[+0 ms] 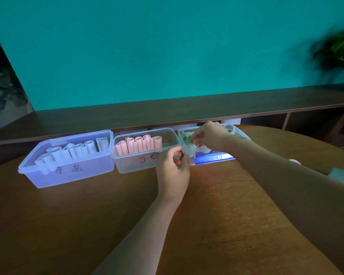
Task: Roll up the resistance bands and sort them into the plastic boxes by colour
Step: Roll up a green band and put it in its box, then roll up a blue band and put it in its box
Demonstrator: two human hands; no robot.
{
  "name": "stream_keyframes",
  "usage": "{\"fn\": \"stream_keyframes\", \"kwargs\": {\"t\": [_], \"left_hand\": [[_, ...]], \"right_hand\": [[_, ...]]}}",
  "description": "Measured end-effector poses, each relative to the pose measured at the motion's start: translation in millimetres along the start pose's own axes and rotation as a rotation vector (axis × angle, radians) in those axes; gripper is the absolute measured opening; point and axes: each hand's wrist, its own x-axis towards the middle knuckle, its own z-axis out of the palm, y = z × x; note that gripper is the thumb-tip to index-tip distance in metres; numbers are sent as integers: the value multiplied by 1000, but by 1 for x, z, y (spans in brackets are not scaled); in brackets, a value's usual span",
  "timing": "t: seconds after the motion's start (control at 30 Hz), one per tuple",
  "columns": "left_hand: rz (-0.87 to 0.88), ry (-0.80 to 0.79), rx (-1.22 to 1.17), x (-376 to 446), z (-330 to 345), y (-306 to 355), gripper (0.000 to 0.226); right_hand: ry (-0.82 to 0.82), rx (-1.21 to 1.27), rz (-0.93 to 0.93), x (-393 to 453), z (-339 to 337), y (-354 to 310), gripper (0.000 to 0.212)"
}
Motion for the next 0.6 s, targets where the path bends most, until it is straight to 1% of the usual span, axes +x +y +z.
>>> {"fn": "stream_keyframes", "kwargs": {"t": [0.1, 0.2, 0.33, 0.43, 0.5, 0.6], "left_hand": [[-8, 1, 4, -1, -1, 0, 32], [2, 8, 14, -3, -3, 3, 31], [70, 26, 26, -12, -8, 7, 30], [78, -35, 29, -27, -7, 17, 31], [44, -91, 8, -38, -4, 28, 33], [-21, -181, -27, -59, 4, 50, 35]], "right_hand": [[37, 6, 10, -5, -3, 4, 21], [97, 24, -18, -14, -14, 4, 21], [155, 87, -37, -41, -35, 6, 20], [185, 166, -18, -80, -46, 14, 19], [198, 193, 5, -109, -48, 23, 19], [216, 225, 99, -159, -49, 46, 14]]}}
